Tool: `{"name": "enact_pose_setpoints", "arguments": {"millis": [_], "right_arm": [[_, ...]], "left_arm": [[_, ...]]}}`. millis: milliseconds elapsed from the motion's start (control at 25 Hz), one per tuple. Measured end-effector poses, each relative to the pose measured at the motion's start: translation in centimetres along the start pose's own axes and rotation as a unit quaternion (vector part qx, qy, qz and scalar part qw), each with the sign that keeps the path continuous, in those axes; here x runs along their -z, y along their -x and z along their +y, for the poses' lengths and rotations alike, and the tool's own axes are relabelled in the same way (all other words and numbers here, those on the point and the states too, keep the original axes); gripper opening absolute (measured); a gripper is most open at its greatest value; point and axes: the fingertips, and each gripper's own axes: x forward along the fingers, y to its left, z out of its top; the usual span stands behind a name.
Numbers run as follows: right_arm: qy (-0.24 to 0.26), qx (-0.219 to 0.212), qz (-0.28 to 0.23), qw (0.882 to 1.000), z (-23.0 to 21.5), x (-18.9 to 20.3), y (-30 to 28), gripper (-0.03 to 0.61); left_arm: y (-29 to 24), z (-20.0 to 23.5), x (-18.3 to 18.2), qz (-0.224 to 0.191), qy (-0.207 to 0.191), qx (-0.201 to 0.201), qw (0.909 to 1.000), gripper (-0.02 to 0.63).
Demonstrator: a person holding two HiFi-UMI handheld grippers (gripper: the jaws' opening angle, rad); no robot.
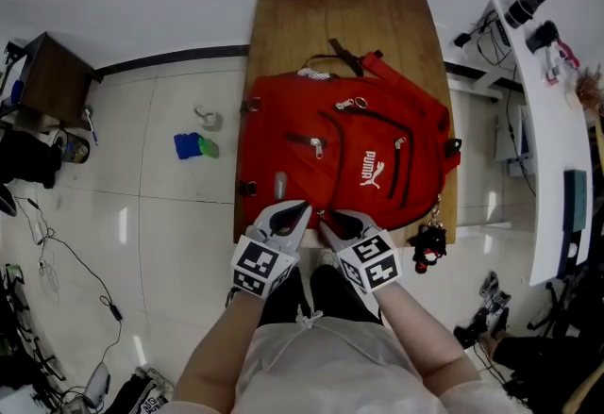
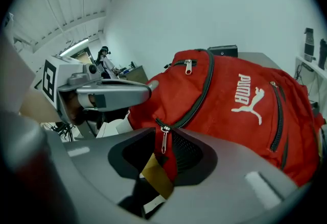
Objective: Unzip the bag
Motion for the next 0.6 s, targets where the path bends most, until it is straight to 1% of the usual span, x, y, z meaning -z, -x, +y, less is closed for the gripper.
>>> {"name": "enact_pose_setpoints", "arguments": {"millis": [120,200,240,320,360,520,600], "right_arm": [[-0.007,0.001,0.033,0.999,-0.3,1.6,-1.4,0.11],[-0.011,0.003,0.039,0.999,-0.4,2.0,-2.0,0.109],[-0.01,0.006,0.04,0.999,-0.5,2.1,-2.0,0.093],[-0.003,0.009,0.043,0.999,-0.5,2.1,-2.0,0.028],[0.0,0.008,0.045,0.999,-0.5,2.1,-1.9,0.015],[0.011,-0.006,0.057,0.998,-0.5,1.9,-1.2,0.012],[0.033,-0.008,0.068,0.997,-0.7,1.9,-0.8,0.012]], "left_arm": [[-0.9,-0.3,0.8,0.023,0.003,0.01,0.9997,0.006],[-1.4,-0.6,1.5,0.037,0.007,0.021,0.9991,0.005],[-1.6,-0.7,1.9,0.046,0.009,0.026,0.9985,0.006],[-1.9,-0.9,2.9,0.063,0.007,0.034,0.9974,0.006],[-2.0,-1.0,3.2,0.069,0.006,0.037,0.9969,0.005],[-2.2,-1.0,3.5,0.088,-0.001,0.039,0.9954,0.006],[-2.3,-0.9,4.0,0.106,-0.004,0.037,0.9937,0.006]]}}
